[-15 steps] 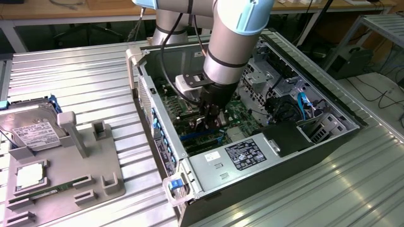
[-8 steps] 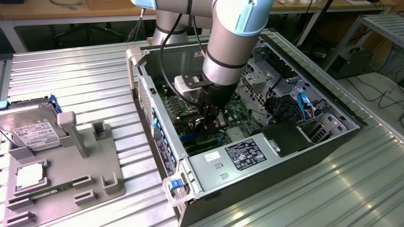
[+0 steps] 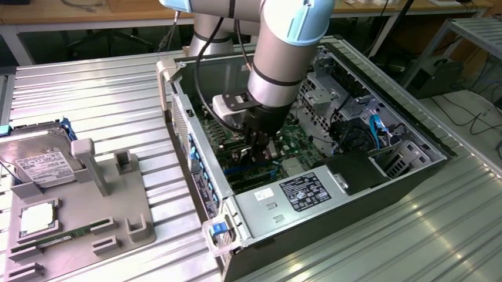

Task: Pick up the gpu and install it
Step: 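Insert the gpu into the slot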

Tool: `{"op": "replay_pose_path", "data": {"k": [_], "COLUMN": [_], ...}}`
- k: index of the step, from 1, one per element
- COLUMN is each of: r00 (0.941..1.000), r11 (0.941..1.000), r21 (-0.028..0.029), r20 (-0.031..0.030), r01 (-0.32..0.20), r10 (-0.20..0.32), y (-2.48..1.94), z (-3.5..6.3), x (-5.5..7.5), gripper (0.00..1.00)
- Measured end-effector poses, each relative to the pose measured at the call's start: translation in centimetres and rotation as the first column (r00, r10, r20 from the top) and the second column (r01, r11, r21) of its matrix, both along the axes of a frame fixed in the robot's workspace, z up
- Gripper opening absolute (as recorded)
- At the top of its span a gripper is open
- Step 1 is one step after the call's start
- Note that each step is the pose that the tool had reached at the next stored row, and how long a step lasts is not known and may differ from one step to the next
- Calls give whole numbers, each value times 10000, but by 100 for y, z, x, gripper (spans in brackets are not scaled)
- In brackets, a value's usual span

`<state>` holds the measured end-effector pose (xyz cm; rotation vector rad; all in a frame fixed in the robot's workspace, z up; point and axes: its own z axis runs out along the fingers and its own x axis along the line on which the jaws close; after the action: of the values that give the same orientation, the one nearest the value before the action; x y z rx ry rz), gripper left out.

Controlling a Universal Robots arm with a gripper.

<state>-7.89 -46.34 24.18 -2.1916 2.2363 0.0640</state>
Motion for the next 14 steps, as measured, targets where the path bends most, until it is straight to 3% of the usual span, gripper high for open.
{"op": "replay_pose_path", "data": {"k": [6, 14], "r00": [10000, 10000], "r11": [10000, 10000], "r21": [-3, -1], "r20": [-39, -43], "r01": [1, -1], "r10": [-1, 1], "y": [0, 0], "z": [-11, -12], "x": [-5, -3], "gripper": [28, 28]}}
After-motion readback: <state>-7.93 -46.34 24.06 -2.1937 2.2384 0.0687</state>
